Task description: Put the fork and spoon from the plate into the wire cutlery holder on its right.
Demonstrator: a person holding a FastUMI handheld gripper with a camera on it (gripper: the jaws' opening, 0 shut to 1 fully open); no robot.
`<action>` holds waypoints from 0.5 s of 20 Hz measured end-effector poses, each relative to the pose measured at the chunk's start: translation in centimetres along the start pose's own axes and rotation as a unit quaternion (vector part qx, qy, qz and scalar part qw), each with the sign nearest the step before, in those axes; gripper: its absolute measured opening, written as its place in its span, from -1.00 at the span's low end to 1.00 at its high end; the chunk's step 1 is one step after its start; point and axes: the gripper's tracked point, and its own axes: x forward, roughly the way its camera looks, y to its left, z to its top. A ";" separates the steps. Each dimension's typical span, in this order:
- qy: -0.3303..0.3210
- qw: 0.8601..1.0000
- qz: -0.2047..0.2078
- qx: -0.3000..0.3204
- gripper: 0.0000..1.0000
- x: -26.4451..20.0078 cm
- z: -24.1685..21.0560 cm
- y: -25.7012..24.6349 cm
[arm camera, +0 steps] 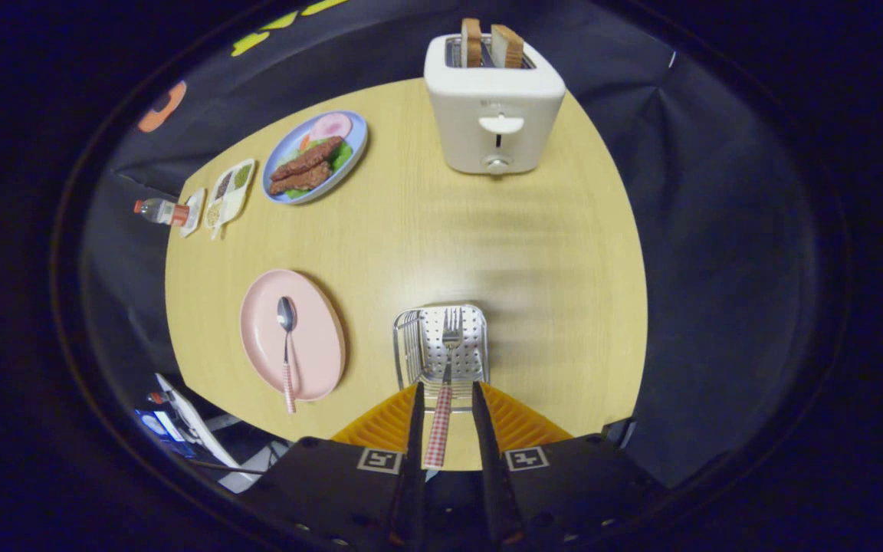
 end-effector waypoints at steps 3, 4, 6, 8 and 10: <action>-0.087 0.996 -0.009 -0.016 0.36 -1.9 1.2 0.1; -0.121 0.992 -0.016 -0.026 0.59 -2.7 1.5 0.3; -0.188 0.981 -0.025 -0.043 0.89 -4.5 1.7 1.2; -0.247 0.967 -0.024 -0.055 0.95 -6.3 1.0 3.1; -0.302 0.950 -0.025 -0.073 0.95 -7.8 0.0 5.2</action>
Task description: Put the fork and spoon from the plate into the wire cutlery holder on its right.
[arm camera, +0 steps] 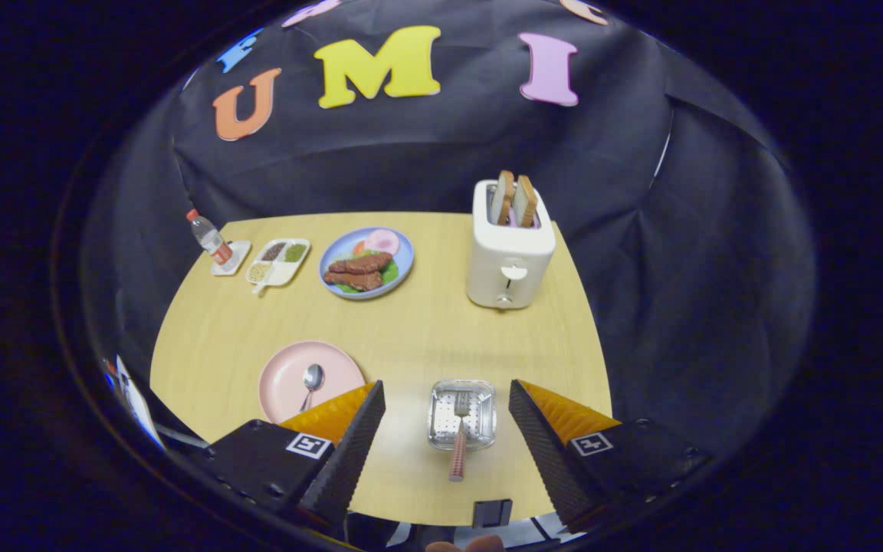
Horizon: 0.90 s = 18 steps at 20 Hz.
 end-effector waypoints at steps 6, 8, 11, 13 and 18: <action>-0.074 0.996 0.022 -0.035 0.93 -2.6 -2.6 8.0; -0.077 0.996 0.029 -0.021 0.93 -2.0 -4.5 10.8; -0.073 0.997 0.037 -0.008 0.93 -0.1 -7.0 14.3; -0.071 0.997 0.039 -0.005 0.93 1.5 -8.6 16.4; -0.033 0.999 0.031 -0.009 0.93 5.5 -12.9 19.9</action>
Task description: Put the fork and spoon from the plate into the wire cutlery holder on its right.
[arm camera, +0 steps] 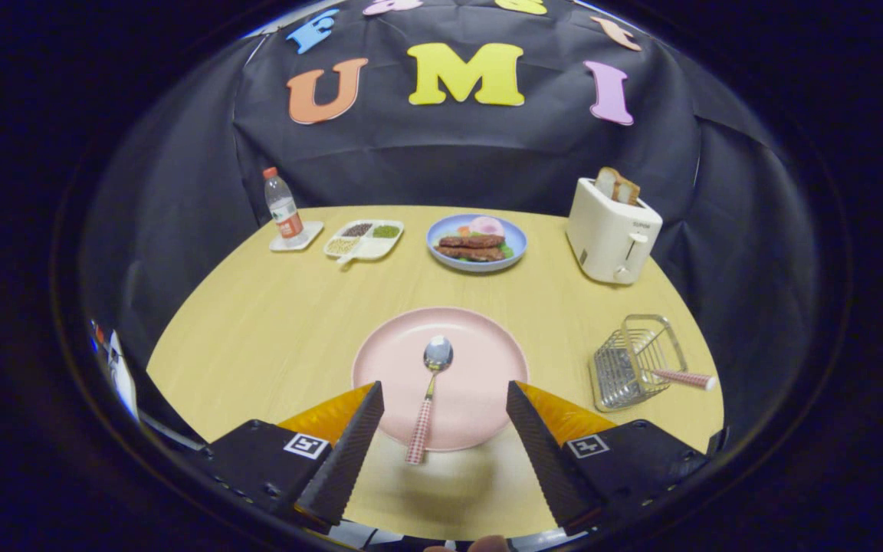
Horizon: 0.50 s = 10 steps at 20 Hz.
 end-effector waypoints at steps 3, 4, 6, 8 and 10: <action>0.016 1.000 -0.006 0.000 0.93 2.0 -1.6 1.0; 0.020 1.000 -0.007 0.002 0.93 2.6 -1.9 1.1; 0.027 1.000 -0.015 0.003 0.76 3.7 -2.4 1.2; 0.043 0.999 -0.020 0.012 0.52 4.7 -3.3 1.0; 0.059 0.998 -0.022 0.015 0.41 5.5 -4.1 1.1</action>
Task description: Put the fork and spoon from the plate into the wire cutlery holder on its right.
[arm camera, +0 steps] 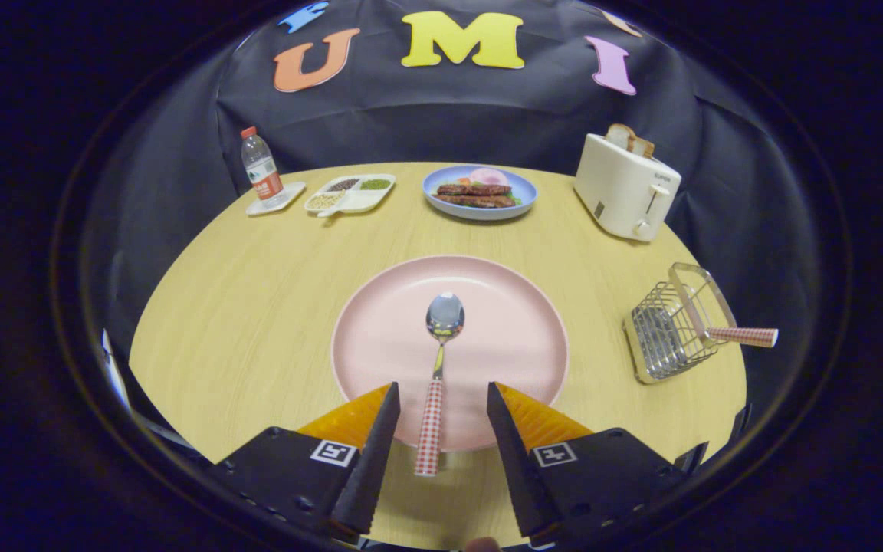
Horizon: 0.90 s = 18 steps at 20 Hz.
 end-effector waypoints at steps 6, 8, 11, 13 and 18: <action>0.020 1.000 -0.003 -0.003 -0.27 1.1 -1.0 0.4; 0.022 1.000 -0.011 0.003 -0.26 1.4 -1.2 -0.1; 0.036 0.999 -0.008 0.009 -0.76 1.7 -1.6 -0.1; 0.041 0.999 -0.008 0.006 -0.92 1.5 -1.6 -0.2; 0.052 0.998 0.006 0.016 -0.99 0.0 0.1 -1.1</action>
